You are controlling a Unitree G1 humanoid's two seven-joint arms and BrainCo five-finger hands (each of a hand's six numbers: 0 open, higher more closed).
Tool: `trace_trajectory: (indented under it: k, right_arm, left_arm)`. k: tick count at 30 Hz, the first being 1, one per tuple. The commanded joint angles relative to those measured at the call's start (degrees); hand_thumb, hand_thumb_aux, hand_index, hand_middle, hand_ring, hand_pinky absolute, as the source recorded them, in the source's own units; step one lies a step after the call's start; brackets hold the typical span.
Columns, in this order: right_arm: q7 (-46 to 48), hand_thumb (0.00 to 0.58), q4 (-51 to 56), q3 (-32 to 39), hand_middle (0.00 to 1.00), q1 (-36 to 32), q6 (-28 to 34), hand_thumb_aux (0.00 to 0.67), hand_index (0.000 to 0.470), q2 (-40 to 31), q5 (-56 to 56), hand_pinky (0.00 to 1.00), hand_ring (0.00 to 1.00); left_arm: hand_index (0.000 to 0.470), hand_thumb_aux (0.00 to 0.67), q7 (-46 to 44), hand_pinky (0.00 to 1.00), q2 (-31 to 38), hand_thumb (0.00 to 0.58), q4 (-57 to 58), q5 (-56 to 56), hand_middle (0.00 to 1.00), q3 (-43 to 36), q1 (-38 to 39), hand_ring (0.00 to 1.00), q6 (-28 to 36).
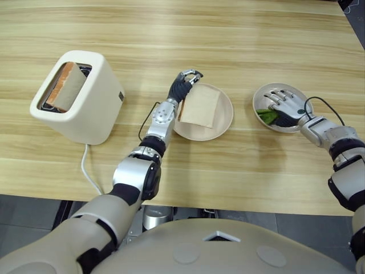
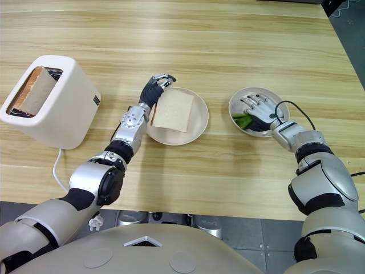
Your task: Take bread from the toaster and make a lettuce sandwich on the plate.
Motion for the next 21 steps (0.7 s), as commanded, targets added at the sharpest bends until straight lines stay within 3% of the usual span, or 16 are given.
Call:
trace_trajectory:
  k: [1, 2, 3, 4, 15, 21]
  right_arm:
    - [0.12, 0.580, 0.40, 1.17, 0.00, 0.11, -0.49, 0.670, 0.460, 0.80, -0.06, 0.00, 0.00]
    - [0.01, 0.580, 0.29, 1.04, 0.00, 0.16, -0.82, 0.670, 0.460, 0.80, 0.24, 0.00, 0.00]
    - [-0.14, 0.580, 0.15, 0.91, 0.00, 0.20, -1.11, 0.670, 0.460, 0.79, 0.50, 0.00, 0.00]
    - [-0.20, 0.580, 0.04, 0.71, 0.00, 0.22, -1.40, 0.670, 0.460, 0.79, 0.82, 0.00, 0.00]
    - [-0.36, 0.580, -0.84, -1.26, 0.00, 0.25, -4.03, 0.670, 0.460, 0.62, 4.53, 0.00, 0.00]
    - [-2.71, 0.580, -6.17, -4.09, 0.00, -0.03, -6.95, 0.670, 0.460, -0.87, 7.18, 0.00, 0.00]
  left_arm:
    - [0.114, 0.166, 3.71, 0.00, 1.31, 0.251, 1.59, 3.05, 0.00, -1.69, 0.89, 0.00, -0.11]
    - [0.069, 0.100, 4.60, 0.00, 1.89, 0.160, 1.55, 3.60, 0.00, -1.88, 1.13, 0.00, -0.37]
    - [0.011, 0.016, 5.45, 0.00, 2.51, 0.027, 1.43, 4.07, 0.00, -2.10, 1.38, 0.00, -0.71]
    - [0.000, 0.000, 6.49, 0.00, 3.32, 0.000, 1.19, 4.79, 0.00, -2.51, 1.69, 0.00, -1.17]
    - [0.000, 0.000, 17.26, 0.00, 10.55, 0.000, -3.74, 11.42, 0.00, -5.42, 3.71, 0.00, -9.92]
    - [0.000, 0.000, 23.41, 0.00, 15.29, 0.000, -16.51, 12.31, 0.00, -3.43, 9.64, 0.00, -18.63]
